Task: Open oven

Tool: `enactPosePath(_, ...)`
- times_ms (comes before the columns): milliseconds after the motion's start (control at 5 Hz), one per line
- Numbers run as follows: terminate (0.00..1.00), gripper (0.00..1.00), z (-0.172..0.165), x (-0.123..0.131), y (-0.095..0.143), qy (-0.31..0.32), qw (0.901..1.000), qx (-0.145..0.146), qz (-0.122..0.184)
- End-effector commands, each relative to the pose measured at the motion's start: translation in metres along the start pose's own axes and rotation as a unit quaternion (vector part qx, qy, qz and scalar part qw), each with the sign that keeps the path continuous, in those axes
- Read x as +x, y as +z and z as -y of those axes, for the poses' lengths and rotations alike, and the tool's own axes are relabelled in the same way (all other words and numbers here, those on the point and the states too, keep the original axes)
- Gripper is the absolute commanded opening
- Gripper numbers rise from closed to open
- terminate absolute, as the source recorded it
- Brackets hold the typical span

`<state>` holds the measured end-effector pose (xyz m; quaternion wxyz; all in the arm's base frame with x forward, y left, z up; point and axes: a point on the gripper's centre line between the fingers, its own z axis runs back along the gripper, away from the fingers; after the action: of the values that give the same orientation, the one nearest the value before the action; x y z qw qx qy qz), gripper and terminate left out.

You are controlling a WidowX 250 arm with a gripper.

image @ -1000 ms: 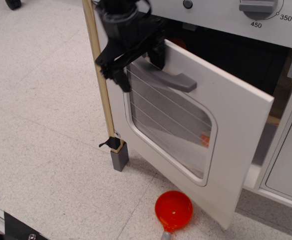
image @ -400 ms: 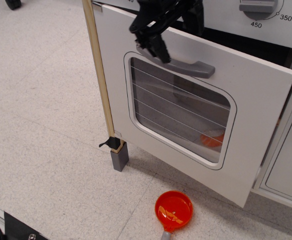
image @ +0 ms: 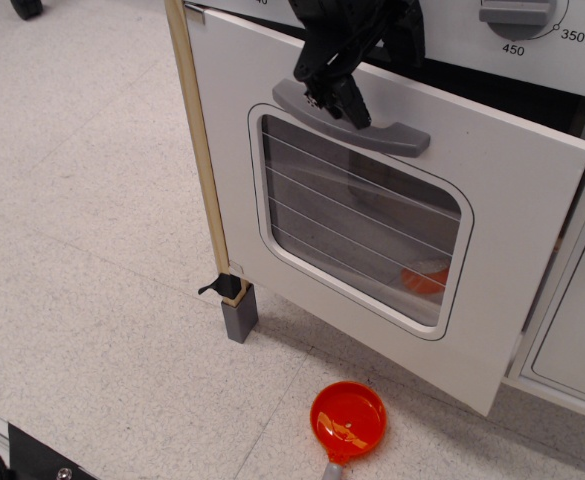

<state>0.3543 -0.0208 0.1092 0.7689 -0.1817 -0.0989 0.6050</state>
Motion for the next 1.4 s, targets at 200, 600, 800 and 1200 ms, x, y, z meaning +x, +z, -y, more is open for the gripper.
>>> enactPosePath(200, 0.00, 1.00, -0.015, 0.002, -0.005, -0.007, 0.9981, 0.056, 0.025)
enactPosePath(600, 0.00, 1.00, -0.059, 0.017, 0.000, -0.060, 0.9931, 0.086, 0.052)
enactPosePath(800, 0.00, 1.00, -0.091, 0.033, 0.011, -0.114, 0.9863, 0.107, 0.053)
enactPosePath(1200, 0.00, 1.00, -0.120, 0.082, 0.042, -0.327, 0.9170, 0.222, 0.056)
